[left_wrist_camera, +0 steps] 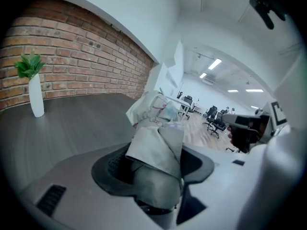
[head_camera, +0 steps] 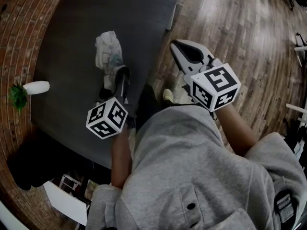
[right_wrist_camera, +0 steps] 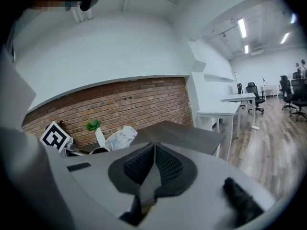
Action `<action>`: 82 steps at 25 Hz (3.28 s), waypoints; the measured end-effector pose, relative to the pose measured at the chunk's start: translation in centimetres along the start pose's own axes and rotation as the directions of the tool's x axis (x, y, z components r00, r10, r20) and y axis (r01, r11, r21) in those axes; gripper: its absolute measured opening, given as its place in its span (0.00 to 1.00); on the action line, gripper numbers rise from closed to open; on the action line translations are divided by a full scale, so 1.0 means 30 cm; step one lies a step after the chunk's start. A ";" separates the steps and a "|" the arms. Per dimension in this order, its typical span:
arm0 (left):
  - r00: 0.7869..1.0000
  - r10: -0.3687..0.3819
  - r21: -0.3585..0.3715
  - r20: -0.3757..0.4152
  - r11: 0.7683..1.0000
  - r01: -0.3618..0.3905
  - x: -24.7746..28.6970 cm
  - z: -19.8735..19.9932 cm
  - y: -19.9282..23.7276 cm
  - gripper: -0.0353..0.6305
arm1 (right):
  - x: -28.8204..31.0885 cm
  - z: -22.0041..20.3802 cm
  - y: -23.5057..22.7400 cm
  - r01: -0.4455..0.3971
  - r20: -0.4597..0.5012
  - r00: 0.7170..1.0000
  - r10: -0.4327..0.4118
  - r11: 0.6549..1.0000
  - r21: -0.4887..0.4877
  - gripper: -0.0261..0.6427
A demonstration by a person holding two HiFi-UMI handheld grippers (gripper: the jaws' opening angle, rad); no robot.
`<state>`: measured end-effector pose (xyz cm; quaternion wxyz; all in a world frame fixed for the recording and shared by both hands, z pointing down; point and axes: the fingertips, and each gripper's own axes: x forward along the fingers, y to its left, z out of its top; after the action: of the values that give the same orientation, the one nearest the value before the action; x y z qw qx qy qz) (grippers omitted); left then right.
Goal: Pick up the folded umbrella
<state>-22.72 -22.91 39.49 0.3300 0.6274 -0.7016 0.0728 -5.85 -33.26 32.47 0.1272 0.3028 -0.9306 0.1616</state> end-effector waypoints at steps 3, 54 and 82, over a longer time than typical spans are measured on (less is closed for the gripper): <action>0.999 -0.004 -0.003 0.047 1.000 0.004 -0.066 0.032 -0.028 0.44 | -0.030 -0.003 0.009 -0.003 0.010 1.000 0.003 1.000 0.000 0.08; 0.978 -0.072 0.034 0.197 0.997 0.066 -0.813 -0.201 -0.031 0.44 | -0.503 -0.203 0.581 0.026 0.046 0.999 -0.023 0.998 -0.060 0.08; 0.973 -0.116 0.016 0.201 0.993 0.115 -0.995 -0.348 -0.089 0.44 | -0.723 -0.312 0.691 0.060 0.039 0.998 -0.058 0.997 -0.053 0.08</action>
<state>-16.51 6.79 30.16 0.2594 0.6721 -0.6935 -0.0092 -0.06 -2.54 29.13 0.1225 0.3298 -0.9275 0.1267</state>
